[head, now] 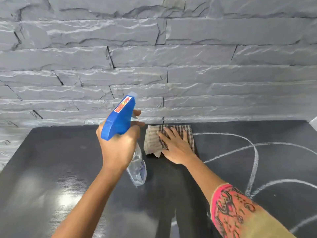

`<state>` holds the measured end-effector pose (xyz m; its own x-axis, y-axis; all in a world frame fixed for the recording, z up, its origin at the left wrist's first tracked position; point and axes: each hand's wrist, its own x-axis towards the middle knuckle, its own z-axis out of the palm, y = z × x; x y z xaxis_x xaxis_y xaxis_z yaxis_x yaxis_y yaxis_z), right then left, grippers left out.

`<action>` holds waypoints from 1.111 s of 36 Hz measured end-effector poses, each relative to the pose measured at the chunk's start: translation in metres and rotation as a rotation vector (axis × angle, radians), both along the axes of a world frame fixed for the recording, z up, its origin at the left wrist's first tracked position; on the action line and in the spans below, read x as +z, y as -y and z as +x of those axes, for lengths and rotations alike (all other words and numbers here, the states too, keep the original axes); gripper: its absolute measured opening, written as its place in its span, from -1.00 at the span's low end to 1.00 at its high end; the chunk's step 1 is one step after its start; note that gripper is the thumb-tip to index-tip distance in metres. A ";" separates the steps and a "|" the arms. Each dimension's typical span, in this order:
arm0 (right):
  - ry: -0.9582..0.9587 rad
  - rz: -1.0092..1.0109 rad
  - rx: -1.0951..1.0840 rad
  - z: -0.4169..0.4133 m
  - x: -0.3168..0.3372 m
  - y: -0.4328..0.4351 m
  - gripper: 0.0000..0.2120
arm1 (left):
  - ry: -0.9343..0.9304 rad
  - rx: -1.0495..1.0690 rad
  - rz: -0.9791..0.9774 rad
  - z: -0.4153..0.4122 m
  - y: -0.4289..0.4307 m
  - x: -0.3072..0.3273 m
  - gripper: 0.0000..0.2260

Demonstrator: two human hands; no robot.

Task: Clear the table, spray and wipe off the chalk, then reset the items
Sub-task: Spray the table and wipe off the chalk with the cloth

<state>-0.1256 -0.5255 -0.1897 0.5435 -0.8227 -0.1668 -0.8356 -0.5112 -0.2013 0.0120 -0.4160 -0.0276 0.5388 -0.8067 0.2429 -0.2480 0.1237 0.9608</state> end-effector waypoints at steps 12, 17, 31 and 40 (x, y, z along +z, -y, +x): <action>0.133 -0.028 0.136 0.034 -0.010 0.022 -0.38 | 0.078 0.030 -0.133 0.002 0.003 -0.009 -0.65; 0.141 -0.064 -0.028 -0.023 -0.009 0.031 -0.40 | 0.029 0.002 -0.106 0.004 0.003 -0.009 -0.76; 0.058 -0.056 0.069 -0.081 -0.006 -0.126 -0.26 | -0.046 0.009 -0.073 -0.001 0.000 -0.004 -0.81; 0.010 -0.062 0.046 -0.098 -0.009 -0.109 -0.32 | -0.078 0.007 -0.079 0.001 0.004 -0.008 -0.80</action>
